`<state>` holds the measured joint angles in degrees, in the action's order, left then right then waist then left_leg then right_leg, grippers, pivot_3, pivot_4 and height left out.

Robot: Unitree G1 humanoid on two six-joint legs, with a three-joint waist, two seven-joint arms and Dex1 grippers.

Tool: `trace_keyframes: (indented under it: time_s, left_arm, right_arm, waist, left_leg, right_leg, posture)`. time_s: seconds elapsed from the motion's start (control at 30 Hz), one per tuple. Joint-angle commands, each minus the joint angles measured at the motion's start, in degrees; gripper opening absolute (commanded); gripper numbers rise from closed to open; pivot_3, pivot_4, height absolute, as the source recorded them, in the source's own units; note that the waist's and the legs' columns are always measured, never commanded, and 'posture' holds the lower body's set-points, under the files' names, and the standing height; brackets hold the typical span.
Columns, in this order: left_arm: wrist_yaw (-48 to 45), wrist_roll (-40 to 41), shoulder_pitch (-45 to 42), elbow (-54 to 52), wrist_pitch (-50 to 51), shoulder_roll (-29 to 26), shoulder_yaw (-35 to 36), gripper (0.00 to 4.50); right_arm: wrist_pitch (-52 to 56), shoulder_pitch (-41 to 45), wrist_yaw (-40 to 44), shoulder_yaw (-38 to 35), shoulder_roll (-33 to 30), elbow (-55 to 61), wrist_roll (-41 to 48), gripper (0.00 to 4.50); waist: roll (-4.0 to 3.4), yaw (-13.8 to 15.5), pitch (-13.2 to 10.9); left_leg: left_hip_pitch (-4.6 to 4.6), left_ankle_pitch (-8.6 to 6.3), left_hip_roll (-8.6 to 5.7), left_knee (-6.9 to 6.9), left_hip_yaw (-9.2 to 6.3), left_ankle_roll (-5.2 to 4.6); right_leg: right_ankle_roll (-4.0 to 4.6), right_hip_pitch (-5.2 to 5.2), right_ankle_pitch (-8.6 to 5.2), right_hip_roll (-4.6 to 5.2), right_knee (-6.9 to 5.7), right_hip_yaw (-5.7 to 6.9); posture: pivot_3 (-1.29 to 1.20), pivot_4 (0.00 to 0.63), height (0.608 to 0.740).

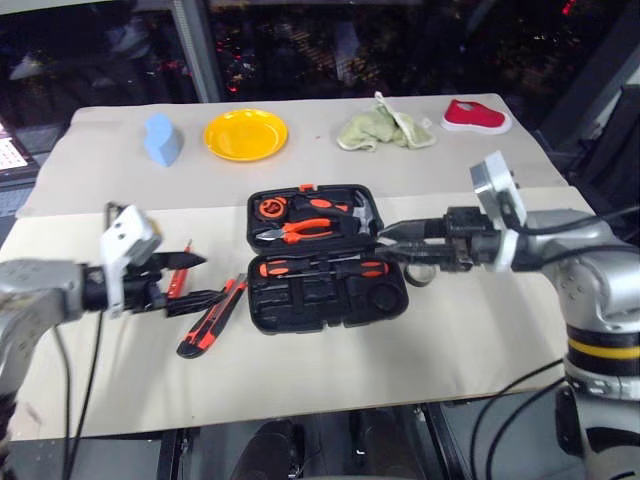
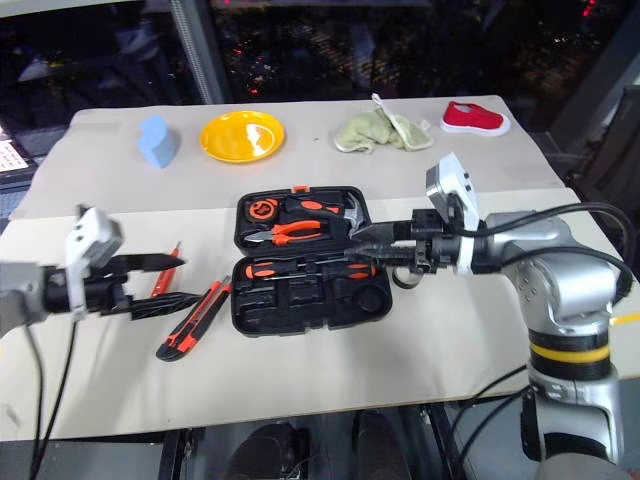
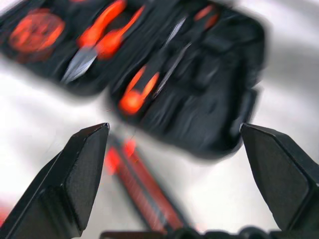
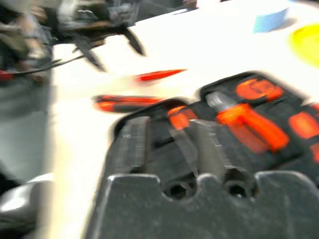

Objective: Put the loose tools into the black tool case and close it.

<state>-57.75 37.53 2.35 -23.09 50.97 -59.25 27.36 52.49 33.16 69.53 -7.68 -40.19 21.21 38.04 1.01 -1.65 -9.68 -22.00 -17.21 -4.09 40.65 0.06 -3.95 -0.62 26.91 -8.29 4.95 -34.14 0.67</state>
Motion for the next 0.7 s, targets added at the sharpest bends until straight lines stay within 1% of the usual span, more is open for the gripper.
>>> trace_keyframes:
  time_s: [0.03, 0.1, 0.13, 0.17, 0.2, 0.23, 0.27, 0.3, 0.33, 0.4, 0.5, 0.63, 0.7]
  left_arm:
    - [1.26, -2.07, 7.21, -3.0, 1.07, 0.92, 10.85, 4.5]
    - [2.09, -3.57, 11.24, -2.73, 0.58, 1.87, 14.32, 4.5]
    - [2.59, -4.91, 13.63, -1.97, 0.59, 2.61, 16.65, 4.5]
    - [3.64, -7.17, 16.59, -0.61, 0.29, 3.52, 19.02, 4.5]
    - [4.43, -8.6, 18.69, 0.49, 0.07, 4.17, 20.52, 4.5]
    - [4.96, -9.45, 20.1, 1.13, -0.16, 4.6, 21.47, 4.5]
    - [5.3, -9.73, 20.94, 1.66, -0.19, 4.77, 21.78, 4.5]
    - [6.01, -9.87, 20.92, 1.83, 0.39, 4.66, 21.11, 4.5]
    - [6.79, -9.93, 20.37, 1.89, 1.0, 4.42, 20.14, 4.5]
    - [9.22, -10.73, 18.12, 2.32, 2.36, 3.35, 17.34, 4.5]
    - [12.92, -11.67, 12.41, 3.34, 5.77, 0.81, 12.03, 4.5]
    - [15.68, -7.98, -1.62, 5.32, 14.66, -2.33, 4.36, 4.5]
    - [15.63, -6.36, -9.28, 6.34, 18.87, -3.64, -0.96, 4.5]
  right_arm:
    - [0.41, -0.01, -1.54, -1.55, -0.82, 4.3, 4.62, 3.43]
    - [-0.14, -0.26, -2.29, -0.83, -0.89, 4.85, 5.35, 4.21]
    - [-0.57, -0.4, -2.58, -0.33, -0.79, 5.05, 5.4, 4.43]
    - [-1.16, -0.53, -2.76, 0.13, -0.63, 4.92, 5.28, 4.43]
    - [-1.59, -0.61, -2.92, 0.4, -0.52, 4.71, 5.32, 4.43]
    - [-1.86, -0.67, -3.07, 0.56, -0.47, 4.59, 5.4, 4.43]
    - [-2.03, -0.66, -3.26, 0.71, -0.47, 4.51, 5.52, 4.43]
    - [-2.27, -0.75, -3.36, 0.7, -0.6, 4.37, 5.56, 4.43]
    - [-2.52, -0.89, -3.5, 0.66, -0.76, 4.31, 5.56, 4.43]
    - [-2.7, -1.34, -3.91, 0.46, -1.17, 4.73, 5.84, 4.43]
    - [-2.34, -2.44, -4.94, -0.43, -1.9, 6.18, 7.12, 4.43]
    - [-1.84, -4.87, -7.8, -2.0, -2.59, 8.79, 8.88, 4.43]
    - [-1.42, -6.27, -9.63, -2.9, -2.66, 10.4, 10.1, 4.43]
  waist:
    - [0.02, 0.11, -0.01]
    - [0.03, 0.67, -0.02]
    - [0.04, 0.9, -0.03]
    - [0.03, 1.08, -0.04]
    - [0.0, 1.23, -0.06]
    - [0.05, 1.3, -0.04]
    - [0.06, 1.37, -0.03]
    - [0.07, 1.63, -0.03]
    - [0.09, 1.96, -0.02]
    - [0.12, 2.47, 0.0]
    - [0.18, 2.86, 0.03]
    - [0.24, 2.79, 0.03]
    - [0.31, 2.55, 0.02]
  left_leg:
    - [0.1, 0.0, 0.0, 0.0, 0.05, 0.01]
    - [0.18, -0.04, -0.01, 0.0, 0.05, 0.01]
    - [0.28, -0.01, -0.01, 0.01, 0.05, 0.05]
    - [0.38, 0.0, -0.01, 0.02, 0.05, 0.06]
    - [0.59, -0.18, 0.0, 0.02, 0.03, -0.2]
    - [0.88, -0.4, 0.01, 0.01, 0.03, -0.18]
    - [0.94, -0.41, 0.02, 0.02, 0.04, -0.15]
    - [0.95, -0.37, 0.01, 0.03, 0.06, -0.17]
    - [0.94, -0.36, 0.01, 0.06, 0.05, -0.15]
    - [0.94, -0.35, 0.01, 0.06, 0.03, -0.08]
    - [0.91, -0.27, -0.01, 0.06, 0.0, 0.07]
    - [0.84, -0.18, -0.04, 0.05, -0.01, 0.2]
    - [0.8, -0.16, -0.04, 0.05, -0.04, 0.19]
  right_leg:
    - [0.01, -0.01, -0.01, 0.04, 0.07, 0.02]
    - [0.03, -0.11, -0.01, 0.13, 0.07, 0.1]
    - [0.08, -0.23, 0.03, 0.17, 0.06, 0.13]
    - [0.11, -0.34, 0.05, 0.18, 0.08, 0.15]
    - [0.12, -0.56, 0.06, 0.24, 0.1, 0.17]
    - [0.1, -0.81, 0.04, 0.26, 0.08, 0.15]
    - [0.04, -0.86, 0.0, 0.24, 0.09, 0.15]
    - [-0.19, -0.86, -0.13, 0.23, 0.07, 0.15]
    - [-0.21, -0.85, -0.15, 0.24, 0.06, 0.19]
    - [0.1, -0.78, 0.04, 0.24, 0.06, 0.22]
    - [0.11, -0.8, 0.06, 0.26, 0.05, 0.25]
    - [0.11, -0.76, 0.07, 0.23, 0.03, 0.24]
    - [0.1, -0.72, 0.07, 0.11, 0.05, 0.31]
  posture:
    - [0.0, 0.15, 0.74]
    - [0.0, 0.15, 0.74]
    - [0.0, 0.15, 0.74]
    - [0.0, 0.15, 0.74]
    - [0.0, 0.15, 0.74]
    - [0.0, 0.15, 0.74]
    - [0.0, 0.15, 0.74]
    - [0.0, 0.15, 0.74]
    - [0.0, 0.15, 0.74]
    - [0.0, 0.15, 0.74]
    - [0.0, 0.15, 0.74]
    - [0.0, 0.15, 0.74]
    - [0.0, 0.15, 0.74]
